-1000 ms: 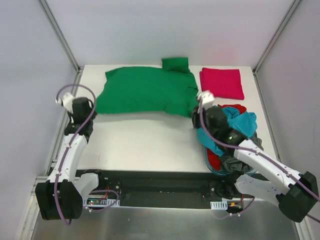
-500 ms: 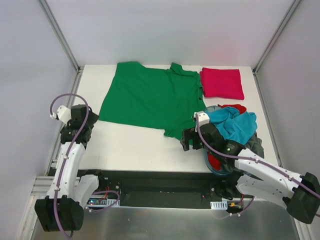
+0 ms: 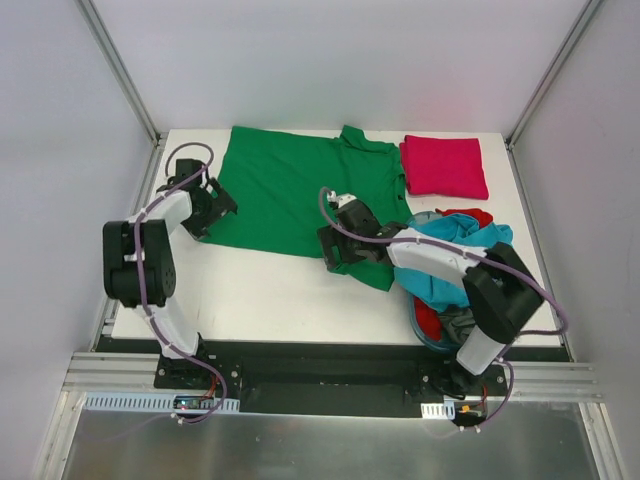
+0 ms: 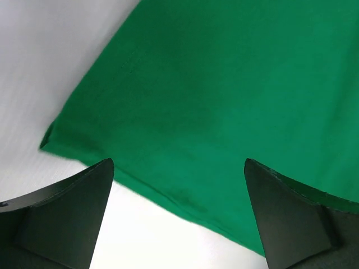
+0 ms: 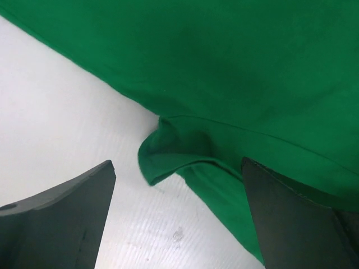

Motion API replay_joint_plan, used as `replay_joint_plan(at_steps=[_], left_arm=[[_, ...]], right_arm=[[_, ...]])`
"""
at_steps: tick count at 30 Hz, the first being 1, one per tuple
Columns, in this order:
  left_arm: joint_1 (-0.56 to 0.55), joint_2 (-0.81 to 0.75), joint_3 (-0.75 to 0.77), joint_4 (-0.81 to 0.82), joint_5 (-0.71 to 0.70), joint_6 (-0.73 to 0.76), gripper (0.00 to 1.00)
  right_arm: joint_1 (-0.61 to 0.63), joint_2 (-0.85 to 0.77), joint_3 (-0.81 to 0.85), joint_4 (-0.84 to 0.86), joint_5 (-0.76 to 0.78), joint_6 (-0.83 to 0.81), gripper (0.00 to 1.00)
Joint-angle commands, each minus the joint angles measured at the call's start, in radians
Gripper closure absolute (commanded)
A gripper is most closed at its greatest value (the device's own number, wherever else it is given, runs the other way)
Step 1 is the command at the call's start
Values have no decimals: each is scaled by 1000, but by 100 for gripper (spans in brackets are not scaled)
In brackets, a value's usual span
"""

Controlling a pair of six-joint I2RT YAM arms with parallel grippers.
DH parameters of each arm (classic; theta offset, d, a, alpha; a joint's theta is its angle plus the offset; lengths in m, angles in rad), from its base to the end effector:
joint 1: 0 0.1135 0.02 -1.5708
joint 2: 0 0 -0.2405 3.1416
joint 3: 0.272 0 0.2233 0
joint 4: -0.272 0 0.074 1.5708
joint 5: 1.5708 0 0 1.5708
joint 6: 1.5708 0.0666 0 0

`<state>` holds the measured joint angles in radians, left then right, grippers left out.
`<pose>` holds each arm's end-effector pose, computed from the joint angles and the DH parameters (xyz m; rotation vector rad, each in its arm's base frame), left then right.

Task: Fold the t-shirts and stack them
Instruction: Flatten out the tshirt

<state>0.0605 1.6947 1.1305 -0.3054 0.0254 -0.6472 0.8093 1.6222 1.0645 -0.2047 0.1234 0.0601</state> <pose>0.3537 0.0197 0.1804 -0.8423 2.3133 -0.2903 0.2460 0.2462 0.1940 -0.7998 2.2036 0.2908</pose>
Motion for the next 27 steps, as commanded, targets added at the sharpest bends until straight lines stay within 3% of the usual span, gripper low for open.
replay_joint_plan(at_steps=[1, 9, 16, 20, 27], left_arm=[[9, 133, 83, -80, 74, 49, 1], [21, 171, 37, -126, -19, 27, 1], [35, 152, 9, -149, -62, 18, 1], [41, 123, -1, -167, -85, 18, 1], [39, 42, -60, -182, -122, 23, 1]], right_arm=[[-16, 83, 71, -45, -80, 9, 4], [4, 41, -70, -41, -286, 27, 4], [183, -166, -245, -38, -378, 8, 4], [326, -264, -261, -105, -305, -2, 4], [308, -419, -253, -122, 34, -28, 4]])
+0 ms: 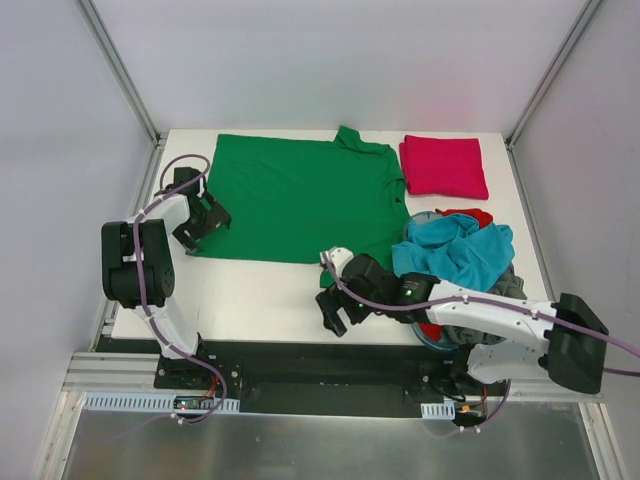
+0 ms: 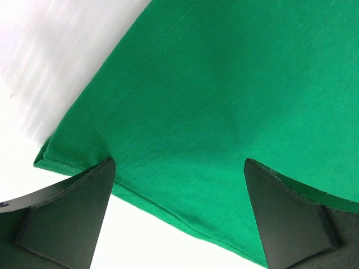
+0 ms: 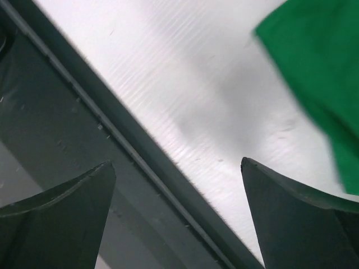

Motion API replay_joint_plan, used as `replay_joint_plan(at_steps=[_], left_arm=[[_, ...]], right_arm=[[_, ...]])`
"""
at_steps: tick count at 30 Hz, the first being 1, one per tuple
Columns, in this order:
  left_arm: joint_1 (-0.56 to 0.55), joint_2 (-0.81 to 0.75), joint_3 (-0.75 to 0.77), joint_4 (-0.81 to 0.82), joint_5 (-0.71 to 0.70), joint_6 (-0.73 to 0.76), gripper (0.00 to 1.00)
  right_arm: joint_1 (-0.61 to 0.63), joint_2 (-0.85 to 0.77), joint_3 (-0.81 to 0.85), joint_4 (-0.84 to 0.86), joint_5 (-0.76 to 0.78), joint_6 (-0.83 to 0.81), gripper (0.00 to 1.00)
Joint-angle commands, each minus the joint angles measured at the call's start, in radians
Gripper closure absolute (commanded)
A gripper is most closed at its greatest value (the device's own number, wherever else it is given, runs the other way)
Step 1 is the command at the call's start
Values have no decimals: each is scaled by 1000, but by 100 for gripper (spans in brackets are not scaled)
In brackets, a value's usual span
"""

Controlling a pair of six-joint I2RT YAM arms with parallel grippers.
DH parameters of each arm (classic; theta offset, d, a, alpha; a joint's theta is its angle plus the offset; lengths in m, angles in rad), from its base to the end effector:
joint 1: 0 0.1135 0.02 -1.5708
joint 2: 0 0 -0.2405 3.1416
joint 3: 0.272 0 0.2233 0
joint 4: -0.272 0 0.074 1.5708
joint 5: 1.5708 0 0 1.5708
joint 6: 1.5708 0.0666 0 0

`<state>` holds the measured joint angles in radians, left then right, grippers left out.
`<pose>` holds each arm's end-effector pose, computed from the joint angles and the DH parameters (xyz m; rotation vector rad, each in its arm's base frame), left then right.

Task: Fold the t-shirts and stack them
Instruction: Flatten out the tshirt

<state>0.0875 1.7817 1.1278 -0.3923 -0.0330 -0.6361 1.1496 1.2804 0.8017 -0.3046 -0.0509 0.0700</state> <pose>0.3464 0.0326 0.1438 -0.9396 2.4500 -0.1492 0.1070 0.2471 0.1990 -1.2811 2.0878 0.6339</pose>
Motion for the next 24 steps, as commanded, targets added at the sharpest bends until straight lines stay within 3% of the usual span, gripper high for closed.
replay_joint_plan(at_steps=[1, 3, 6, 9, 15, 18, 24], left_arm=[[14, -54, -69, -98, -73, 10, 1], [14, -73, -103, -100, -82, 3, 1], [15, -99, -157, -100, -100, -11, 1], [15, -125, -194, -102, -117, -13, 1], [14, -180, -246, -102, -123, -25, 1], [12, -214, -273, -112, -162, -43, 1], [15, -341, -353, -125, -197, -65, 1]], right_arm=[[-48, -85, 14, -19, 236, -58, 4], [-114, -79, 13, 13, 263, -62, 4], [-278, 5, 20, 68, 108, -76, 4], [-340, 140, 80, 84, -7, -72, 4], [-338, 240, 71, 53, -84, -18, 3], [-326, 176, -28, 41, -133, 30, 4], [-176, -64, -174, -66, -50, 60, 3]])
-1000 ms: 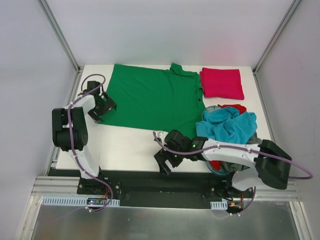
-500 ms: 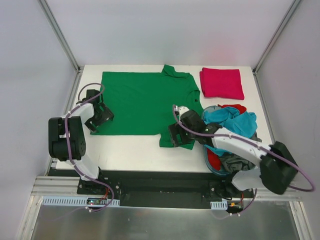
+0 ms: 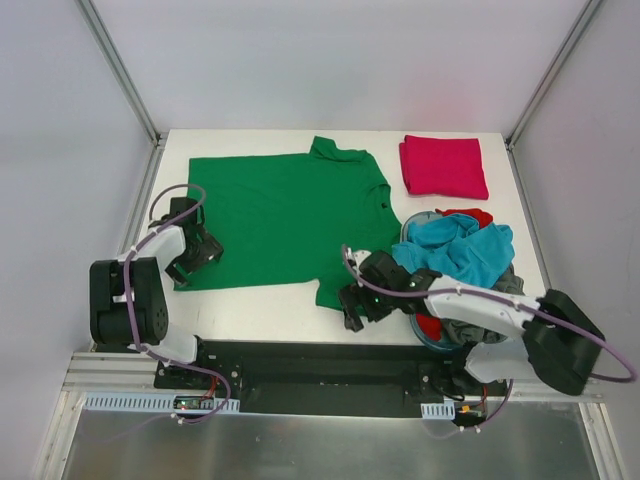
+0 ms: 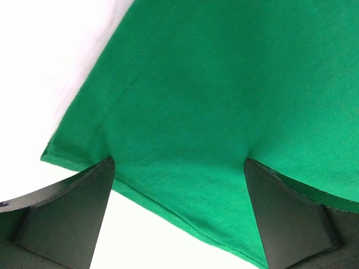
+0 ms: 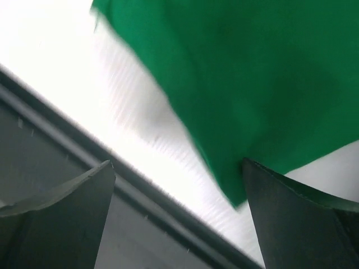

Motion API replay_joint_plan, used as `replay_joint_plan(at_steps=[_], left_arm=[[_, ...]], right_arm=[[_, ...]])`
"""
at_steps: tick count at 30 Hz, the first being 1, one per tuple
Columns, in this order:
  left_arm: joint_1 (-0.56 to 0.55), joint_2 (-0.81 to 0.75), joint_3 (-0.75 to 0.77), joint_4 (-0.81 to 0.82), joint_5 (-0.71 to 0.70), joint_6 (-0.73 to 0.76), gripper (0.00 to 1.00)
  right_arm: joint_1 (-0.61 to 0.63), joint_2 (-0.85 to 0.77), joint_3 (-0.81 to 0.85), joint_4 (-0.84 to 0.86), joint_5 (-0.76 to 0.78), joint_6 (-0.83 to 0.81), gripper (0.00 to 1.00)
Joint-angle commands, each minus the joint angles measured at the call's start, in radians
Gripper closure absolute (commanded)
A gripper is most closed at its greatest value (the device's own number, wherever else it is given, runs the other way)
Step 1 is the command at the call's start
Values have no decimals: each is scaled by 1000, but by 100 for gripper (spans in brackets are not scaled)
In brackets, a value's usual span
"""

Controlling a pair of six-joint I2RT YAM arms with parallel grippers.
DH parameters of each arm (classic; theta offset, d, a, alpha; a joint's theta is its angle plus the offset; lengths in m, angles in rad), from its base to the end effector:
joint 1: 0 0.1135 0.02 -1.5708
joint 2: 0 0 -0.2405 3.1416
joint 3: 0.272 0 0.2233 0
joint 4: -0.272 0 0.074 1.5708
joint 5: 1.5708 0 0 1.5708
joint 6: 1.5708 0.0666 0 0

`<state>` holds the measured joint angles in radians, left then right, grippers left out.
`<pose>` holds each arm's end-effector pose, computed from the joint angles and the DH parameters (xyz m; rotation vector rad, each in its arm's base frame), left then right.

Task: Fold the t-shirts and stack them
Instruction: Flatten out the tshirt, then grap the side of the flattened tshirt closest away from the robot with both arms

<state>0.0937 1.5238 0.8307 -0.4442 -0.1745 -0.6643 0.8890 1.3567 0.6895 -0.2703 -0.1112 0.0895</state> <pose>0.2689 0.0369 0.1358 -1.0385 2.4682 0.0588 0.1568 0.2049 0.1495 -1.0490 2.3618 0.5248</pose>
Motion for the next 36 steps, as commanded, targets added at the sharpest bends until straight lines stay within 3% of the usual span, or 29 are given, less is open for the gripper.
replay_joint_plan(at_steps=[1, 7, 16, 26, 32, 36], left_arm=[[8, -105, -68, -74, -65, -41, 1], [8, -227, -99, -132, -97, -81, 1], [32, -405, -165, -180, -244, -227, 2], [55, -237, -156, -174, -250, -369, 20], [55, -125, -128, -156, -228, -412, 35], [55, -80, -133, -148, -215, -426, 40]], right_arm=[[96, -169, -76, -112, 16, 50, 3], [105, -365, -146, -83, -58, 38, 2], [102, -378, -55, -76, 171, -129, 4], [103, -212, -19, -21, 127, -188, 4], [102, -217, -44, -13, 122, -191, 4], [100, -235, -56, -15, 131, -192, 4]])
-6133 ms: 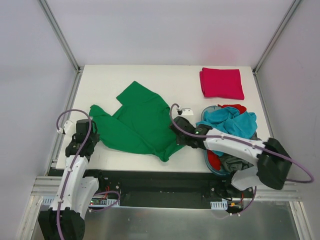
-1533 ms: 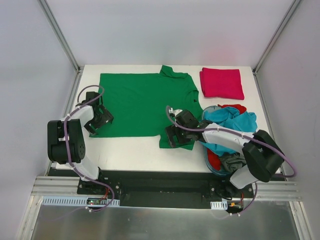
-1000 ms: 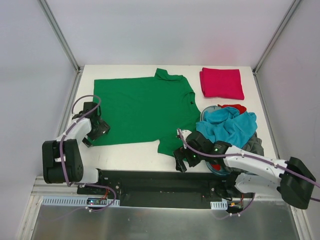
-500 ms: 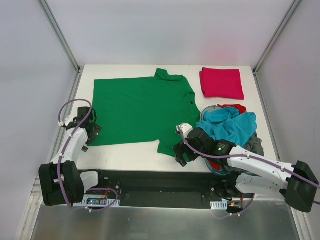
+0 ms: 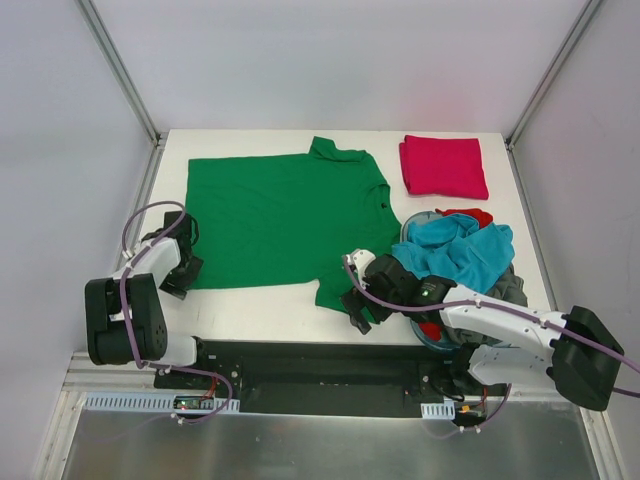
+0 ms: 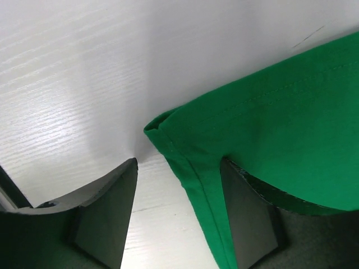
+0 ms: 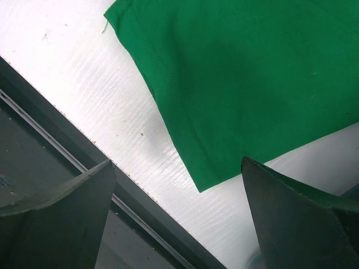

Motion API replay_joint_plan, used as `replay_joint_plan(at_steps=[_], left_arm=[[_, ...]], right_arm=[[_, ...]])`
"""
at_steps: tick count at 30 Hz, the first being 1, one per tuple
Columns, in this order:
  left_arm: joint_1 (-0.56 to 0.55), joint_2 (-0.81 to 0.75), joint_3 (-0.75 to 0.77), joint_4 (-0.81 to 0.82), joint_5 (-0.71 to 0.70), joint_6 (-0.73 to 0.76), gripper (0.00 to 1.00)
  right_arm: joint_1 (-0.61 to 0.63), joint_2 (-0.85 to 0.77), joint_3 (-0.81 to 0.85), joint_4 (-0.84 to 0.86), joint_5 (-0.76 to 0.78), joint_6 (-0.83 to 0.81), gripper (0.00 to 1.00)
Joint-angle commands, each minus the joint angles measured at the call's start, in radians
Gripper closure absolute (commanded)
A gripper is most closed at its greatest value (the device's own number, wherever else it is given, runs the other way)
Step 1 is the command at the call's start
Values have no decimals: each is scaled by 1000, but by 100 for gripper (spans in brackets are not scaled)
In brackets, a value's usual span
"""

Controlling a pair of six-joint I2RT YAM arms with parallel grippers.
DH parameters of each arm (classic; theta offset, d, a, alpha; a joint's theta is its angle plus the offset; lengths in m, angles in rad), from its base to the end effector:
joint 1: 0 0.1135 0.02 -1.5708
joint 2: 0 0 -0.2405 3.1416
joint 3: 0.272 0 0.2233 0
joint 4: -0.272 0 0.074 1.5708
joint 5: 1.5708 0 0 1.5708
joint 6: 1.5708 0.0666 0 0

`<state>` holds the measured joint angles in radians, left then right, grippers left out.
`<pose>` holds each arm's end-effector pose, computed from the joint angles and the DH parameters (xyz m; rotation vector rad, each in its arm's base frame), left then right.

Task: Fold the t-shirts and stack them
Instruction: Grap the side of the flattened tshirt closest away from the robot with both arms

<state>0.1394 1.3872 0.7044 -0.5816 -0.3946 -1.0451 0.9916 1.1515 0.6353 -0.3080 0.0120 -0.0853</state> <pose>0.2160 0.0562 0.1316 -1.5654 2.1784 0.3008 0.1289 0.1956 0.1760 -1.2437 2.0934 0.4044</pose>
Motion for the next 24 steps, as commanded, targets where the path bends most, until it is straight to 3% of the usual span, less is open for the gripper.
replay_joint_plan(at_steps=[1, 5, 8, 10, 11, 19, 24], left_arm=[[11, 64, -6, -9, 10, -44, 44], [11, 95, 10, 2, 20, -36, 58], [11, 105, 18, 3, 23, -35, 75], [9, 108, 21, 5, 25, -32, 95], [11, 110, 23, 6, 25, -29, 100], [11, 30, 21, 8, 0, 25, 100], [11, -54, 10, 8, -9, 56, 100]], right_arm=[[-1, -33, -5, 23, 3, -18, 4], [-1, -36, -5, 15, -43, -25, 4], [-2, -38, -3, 10, -55, -25, 4], [-2, -39, -2, 12, -50, -25, 4], [-1, -39, 0, 10, -52, -25, 4], [7, 28, 56, -32, -93, -94, 1], [28, 183, 170, -86, -72, -172, 14]])
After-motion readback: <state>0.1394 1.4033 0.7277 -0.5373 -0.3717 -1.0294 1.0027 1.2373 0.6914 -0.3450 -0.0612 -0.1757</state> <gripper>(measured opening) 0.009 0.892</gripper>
